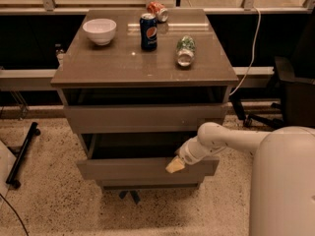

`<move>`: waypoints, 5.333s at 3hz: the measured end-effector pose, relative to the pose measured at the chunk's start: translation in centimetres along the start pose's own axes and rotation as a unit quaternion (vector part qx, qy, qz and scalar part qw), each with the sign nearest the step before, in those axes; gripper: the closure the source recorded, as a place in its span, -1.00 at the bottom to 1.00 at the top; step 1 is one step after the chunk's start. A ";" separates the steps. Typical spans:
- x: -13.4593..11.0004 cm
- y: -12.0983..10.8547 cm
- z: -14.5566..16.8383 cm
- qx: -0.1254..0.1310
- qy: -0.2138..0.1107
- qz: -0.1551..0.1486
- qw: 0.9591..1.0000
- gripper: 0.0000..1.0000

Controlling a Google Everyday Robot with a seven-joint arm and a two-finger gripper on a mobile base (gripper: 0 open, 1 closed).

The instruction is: Open middle drawer

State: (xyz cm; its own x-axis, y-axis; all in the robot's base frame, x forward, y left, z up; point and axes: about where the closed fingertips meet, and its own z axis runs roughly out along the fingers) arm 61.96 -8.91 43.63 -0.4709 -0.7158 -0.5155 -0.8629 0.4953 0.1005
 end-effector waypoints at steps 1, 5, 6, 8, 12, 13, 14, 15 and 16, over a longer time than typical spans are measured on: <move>1.6 0.7 -0.1 -0.024 0.012 -0.030 0.999 -1.00; 4.5 2.1 -0.2 -0.063 0.038 -0.069 0.995 0.17; 4.5 2.2 0.0 -0.065 0.039 -0.069 0.995 -0.30; 4.9 3.6 0.2 -0.050 0.095 -0.078 0.991 -1.00; 9.4 9.4 -1.1 -0.057 0.161 -0.056 0.984 -0.49; 9.3 9.4 -1.3 -0.057 0.161 -0.056 0.984 -0.95; 9.2 9.4 -1.4 -0.057 0.161 -0.056 0.984 -1.00; 12.1 11.3 -3.0 -0.062 0.143 -0.020 0.988 -1.00; 12.3 11.4 -3.1 -0.063 0.142 -0.017 0.988 -1.00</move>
Offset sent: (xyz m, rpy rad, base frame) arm -0.0398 -0.0286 -0.0258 -0.0433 0.0618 0.2287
